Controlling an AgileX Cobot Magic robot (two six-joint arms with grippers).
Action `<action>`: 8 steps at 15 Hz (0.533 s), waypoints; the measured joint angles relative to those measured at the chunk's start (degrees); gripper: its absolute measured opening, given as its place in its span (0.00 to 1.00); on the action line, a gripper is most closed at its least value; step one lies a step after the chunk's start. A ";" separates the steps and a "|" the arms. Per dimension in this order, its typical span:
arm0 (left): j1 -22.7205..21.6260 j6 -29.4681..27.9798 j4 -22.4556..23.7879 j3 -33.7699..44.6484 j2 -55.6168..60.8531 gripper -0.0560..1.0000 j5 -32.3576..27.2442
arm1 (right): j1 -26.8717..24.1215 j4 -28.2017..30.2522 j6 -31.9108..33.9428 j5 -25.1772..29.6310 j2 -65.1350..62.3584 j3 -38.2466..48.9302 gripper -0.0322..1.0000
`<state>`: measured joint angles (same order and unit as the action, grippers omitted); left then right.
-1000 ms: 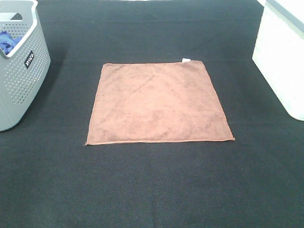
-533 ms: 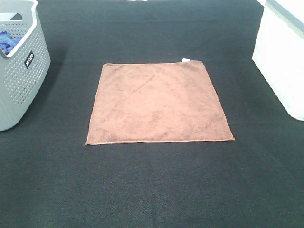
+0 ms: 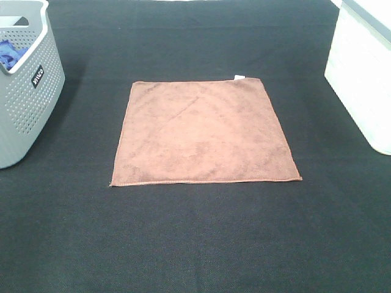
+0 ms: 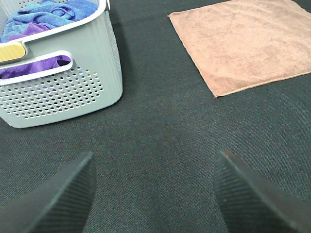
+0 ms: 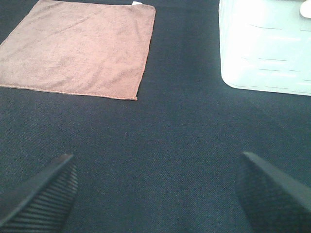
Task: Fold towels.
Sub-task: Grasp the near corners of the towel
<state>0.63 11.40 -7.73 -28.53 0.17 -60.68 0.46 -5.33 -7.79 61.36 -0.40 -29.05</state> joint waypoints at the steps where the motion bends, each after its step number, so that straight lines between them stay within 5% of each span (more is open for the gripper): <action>1: 0.00 0.00 0.00 0.00 0.00 0.68 0.00 | 0.00 0.00 0.00 0.00 0.00 0.00 0.84; 8: 0.00 0.00 0.00 0.00 0.00 0.68 0.00 | 0.00 0.00 0.00 0.00 0.00 0.00 0.84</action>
<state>0.63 11.40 -7.73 -28.53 0.17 -60.68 0.46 -5.33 -7.79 61.36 -0.40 -29.05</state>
